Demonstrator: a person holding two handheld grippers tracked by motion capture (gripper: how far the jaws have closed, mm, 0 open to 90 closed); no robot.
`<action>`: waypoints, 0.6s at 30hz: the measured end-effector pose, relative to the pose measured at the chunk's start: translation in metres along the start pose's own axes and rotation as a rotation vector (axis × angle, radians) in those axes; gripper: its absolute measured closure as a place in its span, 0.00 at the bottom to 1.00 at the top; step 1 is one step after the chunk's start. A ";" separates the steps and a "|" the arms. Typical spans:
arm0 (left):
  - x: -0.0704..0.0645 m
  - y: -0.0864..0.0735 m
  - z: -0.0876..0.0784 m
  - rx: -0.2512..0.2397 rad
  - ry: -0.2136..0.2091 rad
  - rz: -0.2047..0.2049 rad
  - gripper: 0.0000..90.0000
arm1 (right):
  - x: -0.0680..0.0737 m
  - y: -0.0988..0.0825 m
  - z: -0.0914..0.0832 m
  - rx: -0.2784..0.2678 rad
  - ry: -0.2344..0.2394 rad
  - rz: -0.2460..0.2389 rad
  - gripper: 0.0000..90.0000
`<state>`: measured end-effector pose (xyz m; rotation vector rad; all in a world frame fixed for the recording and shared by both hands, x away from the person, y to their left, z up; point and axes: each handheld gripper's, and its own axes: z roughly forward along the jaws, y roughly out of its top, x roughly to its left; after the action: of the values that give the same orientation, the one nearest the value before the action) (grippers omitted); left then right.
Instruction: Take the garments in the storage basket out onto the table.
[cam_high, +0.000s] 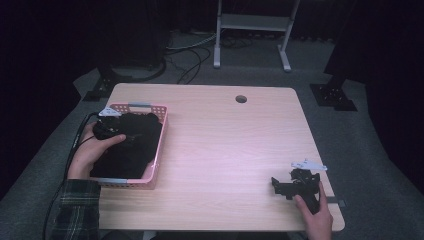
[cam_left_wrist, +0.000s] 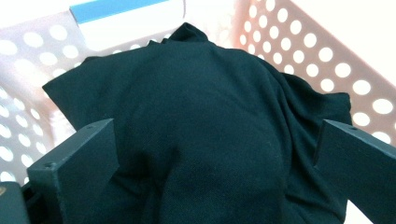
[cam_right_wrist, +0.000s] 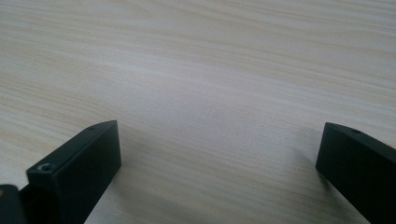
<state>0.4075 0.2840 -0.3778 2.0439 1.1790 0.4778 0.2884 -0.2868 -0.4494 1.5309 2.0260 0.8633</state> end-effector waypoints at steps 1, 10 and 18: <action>0.000 -0.001 0.001 0.002 -0.001 -0.004 0.00 | 0.000 0.000 0.000 0.000 0.000 0.000 0.00; 0.001 -0.005 0.008 0.027 -0.001 -0.009 0.00 | 0.000 0.000 0.000 0.000 0.000 0.000 0.00; 0.001 -0.007 0.015 0.066 0.009 -0.005 0.00 | 0.000 0.000 0.000 0.000 0.000 0.000 0.00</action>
<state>0.4133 0.2813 -0.3929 2.0967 1.2197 0.4520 0.2884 -0.2869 -0.4494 1.5307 2.0261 0.8633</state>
